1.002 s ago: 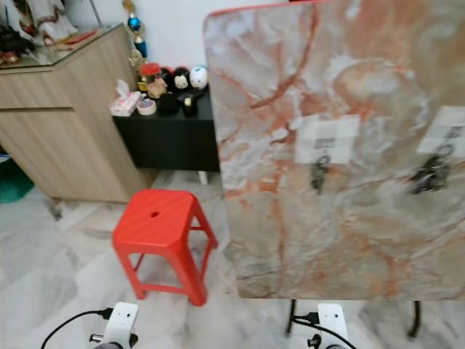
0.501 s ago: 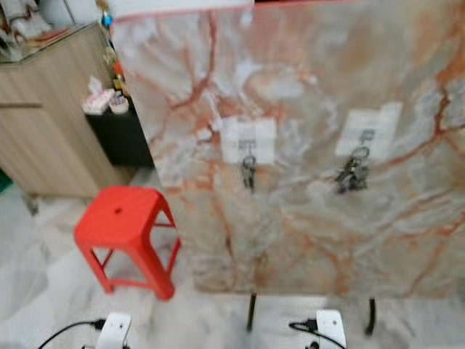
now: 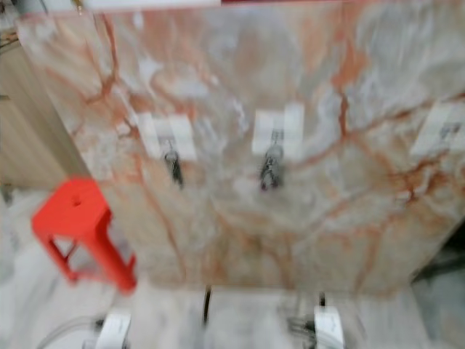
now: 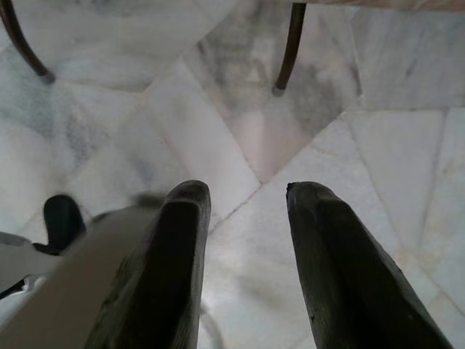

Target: Hang keys on a hook

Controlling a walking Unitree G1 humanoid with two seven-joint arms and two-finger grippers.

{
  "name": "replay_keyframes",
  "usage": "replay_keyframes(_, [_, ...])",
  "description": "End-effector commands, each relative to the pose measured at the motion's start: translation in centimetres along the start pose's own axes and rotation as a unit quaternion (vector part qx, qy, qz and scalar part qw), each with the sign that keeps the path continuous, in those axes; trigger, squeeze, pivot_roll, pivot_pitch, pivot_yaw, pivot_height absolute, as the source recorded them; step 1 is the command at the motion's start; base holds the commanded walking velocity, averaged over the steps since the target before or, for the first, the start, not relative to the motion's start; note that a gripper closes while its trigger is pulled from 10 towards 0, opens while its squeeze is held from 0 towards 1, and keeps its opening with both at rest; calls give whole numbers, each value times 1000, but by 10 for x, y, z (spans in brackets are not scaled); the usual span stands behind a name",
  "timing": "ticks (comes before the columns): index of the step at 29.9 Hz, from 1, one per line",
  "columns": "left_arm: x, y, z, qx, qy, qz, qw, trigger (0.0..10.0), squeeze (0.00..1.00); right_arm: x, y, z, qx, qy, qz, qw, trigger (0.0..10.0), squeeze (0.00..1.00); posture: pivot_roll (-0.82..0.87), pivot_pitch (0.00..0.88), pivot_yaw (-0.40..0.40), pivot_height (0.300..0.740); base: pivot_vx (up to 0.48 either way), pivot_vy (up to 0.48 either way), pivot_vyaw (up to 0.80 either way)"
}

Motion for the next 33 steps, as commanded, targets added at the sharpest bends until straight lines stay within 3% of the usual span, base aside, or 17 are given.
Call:
replay_keyframes(1, [-1, 3, 1, -8, 2, -1, 1000, 10000, 0, 0, 0, -5, 1, -5, -1, 1000, 10000, 0, -76, 0, 53, 723, 0, -480, 0])
replay_keyframes(33, [0, -2, -9, -10, -9, 4, 1000, 10000, 0, 0, -2, -6, 3, -6, 3, 1000, 10000, 0, -89, 0, 47, 723, 0, -480, 0])
Point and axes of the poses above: a point about 5 cm out from each wrist's last joint towards the gripper, its own x axis pointing back from the gripper into the wrist, its own y axis along the axis of the wrist's last joint, z = x × y, the point moved 4 cm from there along -x, pointing out of the wrist towards the gripper, and after that the axes turned 10 degrees about x, right-handed, at the moved point
